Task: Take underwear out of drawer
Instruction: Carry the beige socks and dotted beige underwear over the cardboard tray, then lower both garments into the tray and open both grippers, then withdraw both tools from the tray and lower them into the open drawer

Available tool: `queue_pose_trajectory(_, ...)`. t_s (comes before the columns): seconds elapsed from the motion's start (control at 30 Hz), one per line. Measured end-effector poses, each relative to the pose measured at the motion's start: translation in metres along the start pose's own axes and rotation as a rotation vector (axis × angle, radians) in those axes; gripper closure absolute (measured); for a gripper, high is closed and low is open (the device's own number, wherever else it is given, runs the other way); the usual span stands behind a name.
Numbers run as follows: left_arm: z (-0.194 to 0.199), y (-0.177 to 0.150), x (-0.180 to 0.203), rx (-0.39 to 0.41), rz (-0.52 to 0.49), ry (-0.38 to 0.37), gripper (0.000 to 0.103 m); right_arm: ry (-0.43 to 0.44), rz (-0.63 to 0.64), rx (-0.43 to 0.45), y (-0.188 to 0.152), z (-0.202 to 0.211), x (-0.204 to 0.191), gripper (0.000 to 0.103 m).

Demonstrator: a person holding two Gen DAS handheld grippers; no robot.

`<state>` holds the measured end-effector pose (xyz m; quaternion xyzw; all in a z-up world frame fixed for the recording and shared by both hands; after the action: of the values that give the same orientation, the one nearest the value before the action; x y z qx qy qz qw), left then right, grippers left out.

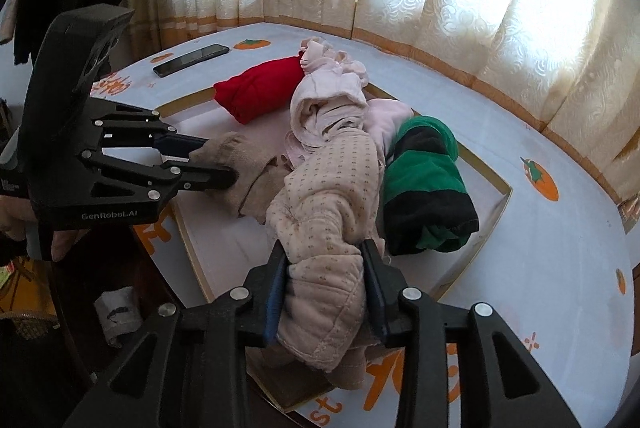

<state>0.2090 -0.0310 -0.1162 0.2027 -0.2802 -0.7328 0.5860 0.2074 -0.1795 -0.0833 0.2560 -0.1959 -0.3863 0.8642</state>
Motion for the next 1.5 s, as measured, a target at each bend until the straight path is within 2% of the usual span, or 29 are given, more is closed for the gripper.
queue_pose_trajectory(0.23,-0.002,0.000,0.000,-0.001,-0.001,0.004,0.074,-0.003,-0.008,0.008,-0.001,0.000,0.000,0.064)
queue_pose_trajectory(0.53,0.000,-0.001,0.001,0.000,-0.008,0.001,0.069,-0.006,-0.042,0.024,-0.002,0.002,0.005,0.053)
queue_pose_trajectory(0.7,0.001,-0.002,0.002,0.004,-0.007,0.000,0.057,-0.019,-0.042,0.034,-0.003,0.004,0.004,0.046)
queue_pose_trajectory(0.83,0.003,-0.003,0.005,0.009,-0.016,0.006,0.053,-0.024,-0.052,0.040,-0.005,0.005,0.005,0.044)
queue_pose_trajectory(0.9,0.004,-0.002,0.006,0.014,-0.016,0.010,0.043,-0.024,-0.062,0.041,-0.006,0.004,0.007,0.040)
queue_pose_trajectory(0.93,0.005,-0.002,0.006,0.017,-0.016,0.011,0.041,-0.024,-0.065,0.041,-0.006,0.004,0.008,0.039)
queue_pose_trajectory(1.0,0.007,-0.001,0.006,0.022,-0.012,0.018,0.030,-0.023,-0.071,0.043,-0.006,0.005,0.008,0.039)
queue_pose_trajectory(1.13,0.011,-0.002,0.006,0.027,-0.010,0.020,0.028,-0.030,-0.075,0.057,-0.009,0.010,0.006,0.035)
queue_pose_trajectory(1.2,0.013,-0.004,0.006,0.034,-0.005,0.023,0.015,-0.037,-0.078,0.062,-0.011,0.013,0.005,0.034)
queue_pose_trajectory(1.27,0.017,-0.006,0.006,0.048,0.000,0.026,0.008,-0.041,-0.078,0.068,-0.014,0.016,0.003,0.033)
queue_pose_trajectory(1.5,0.027,-0.011,0.007,0.066,0.007,0.014,0.005,-0.054,-0.068,0.096,-0.025,0.032,-0.009,0.032)
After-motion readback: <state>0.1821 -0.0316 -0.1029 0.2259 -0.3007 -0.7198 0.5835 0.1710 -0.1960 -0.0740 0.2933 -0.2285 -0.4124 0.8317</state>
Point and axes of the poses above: each gripper's, at about its wrist camera, not at the fingertips, and z roughly against the way its jaws point, x to its right, y to its top, the point moved 2 cm from there along -z, roughly the way its jaws point, and after that the axes turned 5 degrees about -x, right-handed, at the moved point
